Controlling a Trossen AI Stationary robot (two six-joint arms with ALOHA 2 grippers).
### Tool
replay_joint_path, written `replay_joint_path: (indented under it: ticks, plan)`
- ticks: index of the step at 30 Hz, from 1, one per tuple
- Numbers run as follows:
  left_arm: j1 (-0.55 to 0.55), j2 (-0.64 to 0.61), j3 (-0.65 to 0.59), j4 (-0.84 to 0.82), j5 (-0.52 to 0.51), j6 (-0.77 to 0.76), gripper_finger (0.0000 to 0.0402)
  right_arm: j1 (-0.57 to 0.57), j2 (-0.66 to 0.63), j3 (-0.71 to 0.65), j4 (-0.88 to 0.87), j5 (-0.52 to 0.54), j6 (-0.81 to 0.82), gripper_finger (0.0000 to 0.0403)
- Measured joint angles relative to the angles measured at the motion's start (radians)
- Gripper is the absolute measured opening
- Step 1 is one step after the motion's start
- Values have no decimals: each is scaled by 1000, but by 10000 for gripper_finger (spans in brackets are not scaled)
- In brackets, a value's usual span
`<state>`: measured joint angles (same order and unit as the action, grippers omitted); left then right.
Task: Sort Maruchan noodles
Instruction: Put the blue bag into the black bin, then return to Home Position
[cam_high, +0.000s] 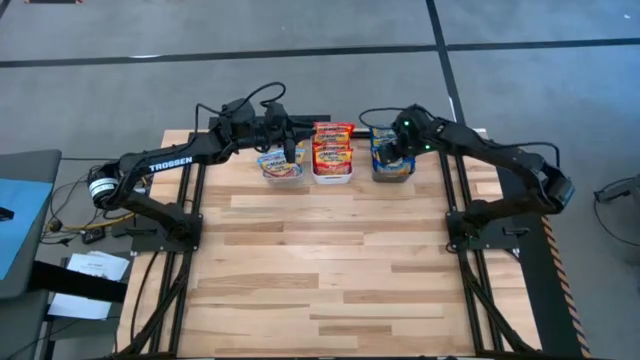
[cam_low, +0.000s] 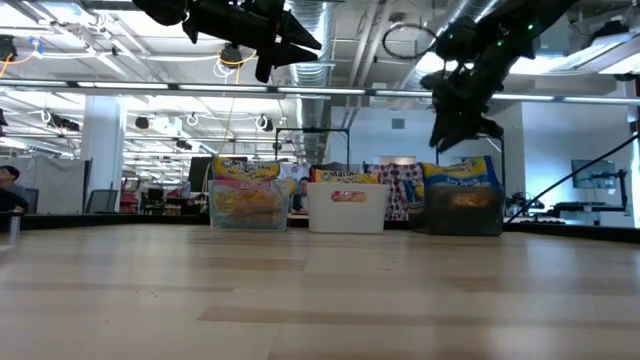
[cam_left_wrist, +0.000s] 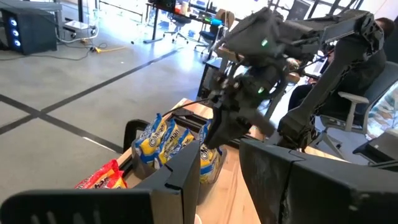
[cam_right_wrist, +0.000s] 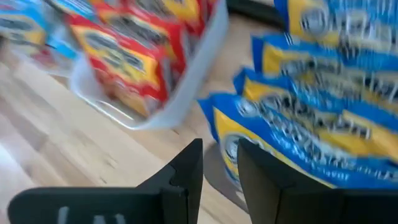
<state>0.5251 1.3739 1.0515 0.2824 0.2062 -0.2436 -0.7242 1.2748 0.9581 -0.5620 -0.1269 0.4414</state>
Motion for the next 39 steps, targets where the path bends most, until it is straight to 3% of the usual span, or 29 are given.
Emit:
replay_joint_path:
  ticks: [13, 25, 33, 39]
  plan:
    - [0, 0, 0, 0, 16, 0, 100, -1, 132, 1, -47, 24, 22, 123]
    - [0, -21, 0, -2, 51, -38, 100, 5, -47, -1, -43, 23, -2, 123]
    - [-24, -164, 1, -215, 58, 17, 100, 14, -166, -1, 23, 22, -82, 123]
    - [-118, -293, -109, -264, -43, 62, 100, 47, -221, -1, 84, 21, -111, 123]
